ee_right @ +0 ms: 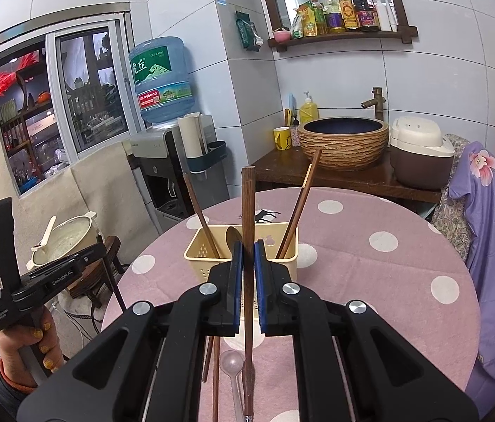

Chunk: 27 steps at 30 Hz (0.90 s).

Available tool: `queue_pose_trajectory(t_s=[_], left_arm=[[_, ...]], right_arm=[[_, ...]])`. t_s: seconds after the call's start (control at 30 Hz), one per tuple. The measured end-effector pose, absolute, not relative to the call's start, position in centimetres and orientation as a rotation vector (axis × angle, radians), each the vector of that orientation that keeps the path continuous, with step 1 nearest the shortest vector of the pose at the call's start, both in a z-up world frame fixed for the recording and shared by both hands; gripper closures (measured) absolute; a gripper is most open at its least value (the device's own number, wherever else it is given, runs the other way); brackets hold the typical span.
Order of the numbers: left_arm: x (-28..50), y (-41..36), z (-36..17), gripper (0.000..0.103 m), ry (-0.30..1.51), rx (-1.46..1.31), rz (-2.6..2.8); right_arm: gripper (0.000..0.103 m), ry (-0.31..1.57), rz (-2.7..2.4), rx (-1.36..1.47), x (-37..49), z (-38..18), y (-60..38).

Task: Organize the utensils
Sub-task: 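Lower both chopsticks into the holder and open both grippers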

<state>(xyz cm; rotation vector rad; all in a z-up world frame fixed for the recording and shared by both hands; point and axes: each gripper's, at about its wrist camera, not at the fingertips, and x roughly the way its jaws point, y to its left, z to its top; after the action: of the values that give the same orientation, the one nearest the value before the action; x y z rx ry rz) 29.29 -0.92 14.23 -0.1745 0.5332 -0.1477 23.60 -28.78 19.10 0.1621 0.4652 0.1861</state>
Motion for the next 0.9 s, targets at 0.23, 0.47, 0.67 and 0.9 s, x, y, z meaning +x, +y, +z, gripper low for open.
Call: queue_pose_trajectory(t_s=[0.23, 0.47, 0.67, 0.9], left_arm=[[28.8, -0.2, 14.9, 0.095, 0.518, -0.191, -0.166], [28.7, 0.1, 16.6, 0.095, 0.478, -0.2, -0.169], [29.3, -0.2, 20.1, 0.095, 0.431, -0.205, -0.197], [30.3, -1.6, 26.4, 0.095, 0.35, -0.216, -0.253]], right_arm=[[0.096, 0.46, 0.182, 0.16, 23.5, 19.3, -28.8], [0.096, 0.453, 0.18, 0.168, 23.9, 20.1, -28.9], [0.096, 0.433, 0.175, 0.166, 25.1, 22.6, -29.1], [0.096, 0.371, 0.143, 0.196, 27.7, 27.7, -30.1]])
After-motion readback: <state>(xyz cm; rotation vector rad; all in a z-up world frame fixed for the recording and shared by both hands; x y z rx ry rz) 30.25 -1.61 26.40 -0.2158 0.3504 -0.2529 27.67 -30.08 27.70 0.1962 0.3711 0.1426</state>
